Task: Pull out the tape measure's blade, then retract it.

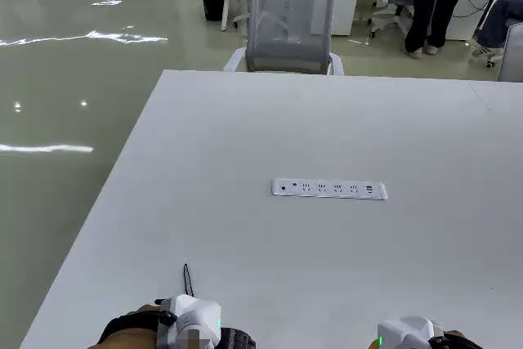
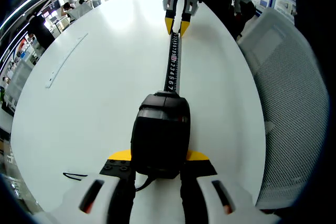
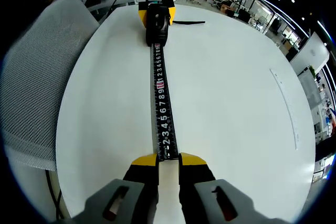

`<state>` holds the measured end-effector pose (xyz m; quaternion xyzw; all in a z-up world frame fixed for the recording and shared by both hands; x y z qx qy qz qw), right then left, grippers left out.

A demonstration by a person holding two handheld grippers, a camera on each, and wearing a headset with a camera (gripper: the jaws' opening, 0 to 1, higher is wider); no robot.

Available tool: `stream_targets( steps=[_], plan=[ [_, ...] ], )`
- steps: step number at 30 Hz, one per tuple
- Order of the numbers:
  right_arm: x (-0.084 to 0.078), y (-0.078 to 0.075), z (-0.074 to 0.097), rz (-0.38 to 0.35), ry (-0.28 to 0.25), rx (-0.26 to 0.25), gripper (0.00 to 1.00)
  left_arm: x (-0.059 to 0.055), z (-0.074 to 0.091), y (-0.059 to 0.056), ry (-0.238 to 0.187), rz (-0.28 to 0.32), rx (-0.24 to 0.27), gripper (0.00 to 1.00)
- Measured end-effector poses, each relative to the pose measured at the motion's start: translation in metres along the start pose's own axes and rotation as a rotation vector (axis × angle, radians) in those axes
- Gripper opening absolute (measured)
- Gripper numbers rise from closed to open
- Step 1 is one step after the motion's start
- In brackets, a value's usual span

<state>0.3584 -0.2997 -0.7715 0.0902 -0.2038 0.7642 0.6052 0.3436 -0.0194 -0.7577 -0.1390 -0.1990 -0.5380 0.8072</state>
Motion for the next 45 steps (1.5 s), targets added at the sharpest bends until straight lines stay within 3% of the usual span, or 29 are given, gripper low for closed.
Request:
stream_targets(
  steps=[17, 45],
  plan=[
    [-0.014, 0.001, 0.005, -0.007, 0.010, 0.000, 0.12, 0.000, 0.000, 0.000, -0.003, 0.000, -0.004, 0.29],
    [-0.019, 0.003, 0.010, -0.021, 0.009, -0.004, 0.12, 0.000, 0.000, 0.000, -0.002, 0.002, -0.002, 0.29]
  ],
)
Point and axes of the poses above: the centre of the closed fingertips' face, and the gripper's own axes: z roughly backward along the fingers, y roughly to its left, x roughly out of its top, the point moved 4 cm from there along z, roughly backward along the fingers, and after that the axes turned 12 degrees about z, right-handed, at the moved point
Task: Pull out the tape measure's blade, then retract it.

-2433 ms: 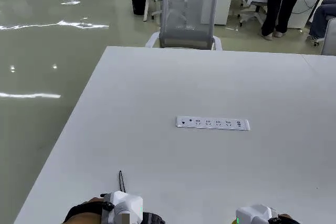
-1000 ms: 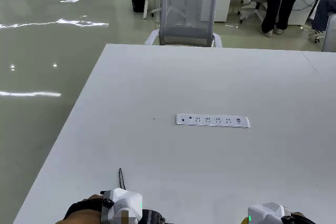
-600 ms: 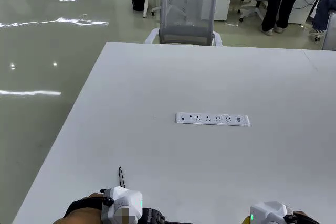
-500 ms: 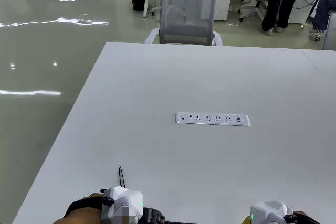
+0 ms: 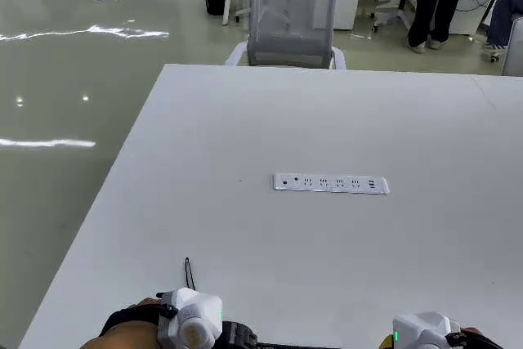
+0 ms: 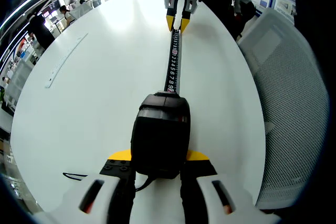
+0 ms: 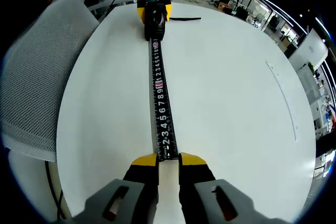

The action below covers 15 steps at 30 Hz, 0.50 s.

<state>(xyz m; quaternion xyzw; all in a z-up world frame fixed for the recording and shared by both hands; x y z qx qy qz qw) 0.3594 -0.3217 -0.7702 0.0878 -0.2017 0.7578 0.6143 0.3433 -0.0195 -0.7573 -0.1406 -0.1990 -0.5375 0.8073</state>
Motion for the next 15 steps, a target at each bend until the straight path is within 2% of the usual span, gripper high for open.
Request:
stream_targets(
  steps=[15],
  plan=[
    [-0.0068, 0.0023, 0.0027, -0.005, 0.006, -0.006, 0.12, 0.0000, 0.0001, 0.0008, 0.003, 0.000, 0.001, 0.29]
  ],
)
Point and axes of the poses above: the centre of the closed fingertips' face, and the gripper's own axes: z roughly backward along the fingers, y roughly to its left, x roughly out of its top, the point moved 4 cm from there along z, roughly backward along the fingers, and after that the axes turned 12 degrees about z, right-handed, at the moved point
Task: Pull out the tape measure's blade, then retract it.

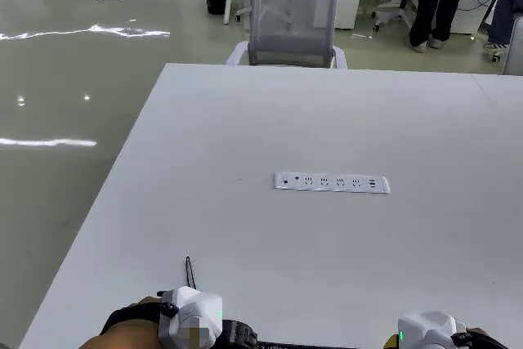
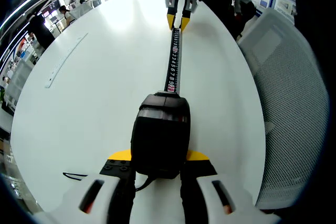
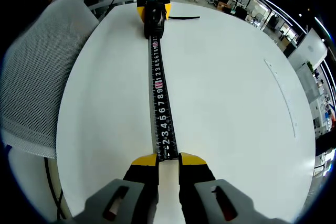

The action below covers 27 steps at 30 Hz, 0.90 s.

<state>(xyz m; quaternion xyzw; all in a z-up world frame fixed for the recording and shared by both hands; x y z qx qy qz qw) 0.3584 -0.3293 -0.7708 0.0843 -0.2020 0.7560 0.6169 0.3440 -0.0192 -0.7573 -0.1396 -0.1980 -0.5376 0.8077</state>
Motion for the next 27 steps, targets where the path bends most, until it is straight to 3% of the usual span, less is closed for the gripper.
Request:
stream_targets(
  steps=[27],
  plan=[
    [-0.0059, 0.0013, 0.0025, -0.030, 0.004, -0.005, 0.12, 0.0006, -0.0006, -0.0013, -0.004, 0.002, 0.002, 0.29]
  ],
)
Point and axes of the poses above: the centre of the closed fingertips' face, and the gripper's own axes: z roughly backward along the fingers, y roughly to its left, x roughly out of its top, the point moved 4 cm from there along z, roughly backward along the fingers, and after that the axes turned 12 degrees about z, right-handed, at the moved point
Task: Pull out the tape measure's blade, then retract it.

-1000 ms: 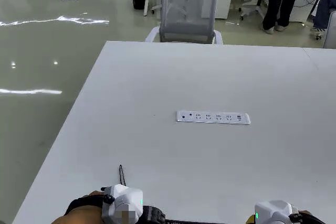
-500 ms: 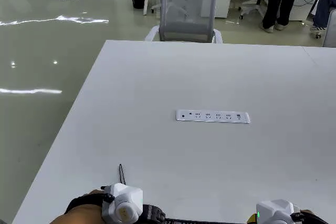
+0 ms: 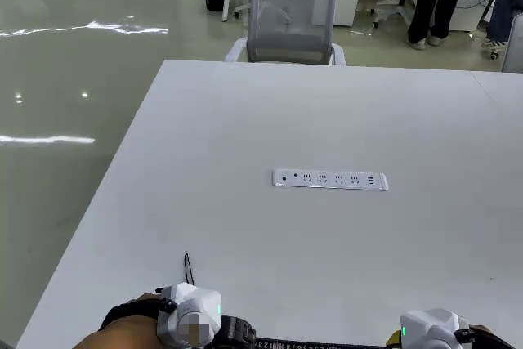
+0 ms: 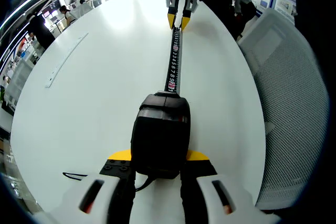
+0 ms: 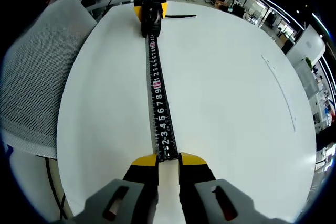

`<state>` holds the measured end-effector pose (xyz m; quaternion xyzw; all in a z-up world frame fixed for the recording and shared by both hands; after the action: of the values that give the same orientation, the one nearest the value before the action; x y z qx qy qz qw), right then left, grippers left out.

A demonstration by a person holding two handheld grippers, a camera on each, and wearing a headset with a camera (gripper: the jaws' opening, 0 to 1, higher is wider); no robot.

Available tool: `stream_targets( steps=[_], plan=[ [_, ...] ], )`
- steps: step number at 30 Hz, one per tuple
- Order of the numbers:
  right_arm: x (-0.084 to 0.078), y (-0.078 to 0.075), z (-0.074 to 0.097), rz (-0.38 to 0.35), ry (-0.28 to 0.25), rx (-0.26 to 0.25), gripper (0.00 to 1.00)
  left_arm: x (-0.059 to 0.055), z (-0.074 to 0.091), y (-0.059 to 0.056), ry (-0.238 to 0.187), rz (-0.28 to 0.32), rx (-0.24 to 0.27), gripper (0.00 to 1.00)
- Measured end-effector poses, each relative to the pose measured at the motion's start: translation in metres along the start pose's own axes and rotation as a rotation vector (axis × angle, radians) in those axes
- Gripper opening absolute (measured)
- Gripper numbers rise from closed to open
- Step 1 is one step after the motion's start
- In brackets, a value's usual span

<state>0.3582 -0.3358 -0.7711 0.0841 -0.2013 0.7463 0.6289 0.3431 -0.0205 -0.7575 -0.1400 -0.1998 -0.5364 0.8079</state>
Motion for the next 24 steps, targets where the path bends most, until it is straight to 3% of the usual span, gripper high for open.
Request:
stream_targets(
  steps=[24],
  plan=[
    [0.0006, 0.0009, 0.0005, 0.008, 0.003, -0.032, 0.14, 0.0004, -0.0016, 0.0000, 0.008, 0.007, 0.002, 0.29]
  ],
)
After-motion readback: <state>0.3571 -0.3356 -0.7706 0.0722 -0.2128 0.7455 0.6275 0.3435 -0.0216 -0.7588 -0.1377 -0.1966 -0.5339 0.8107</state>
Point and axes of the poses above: the centre of the closed fingertips' face, and the gripper's own axes: z roughly backward along the fingers, y roughly to its left, x roughly out of its top, the point moved 4 cm from there along z, roughly backward along the fingers, and after that the axes turned 12 degrees about z, right-handed, at the moved point
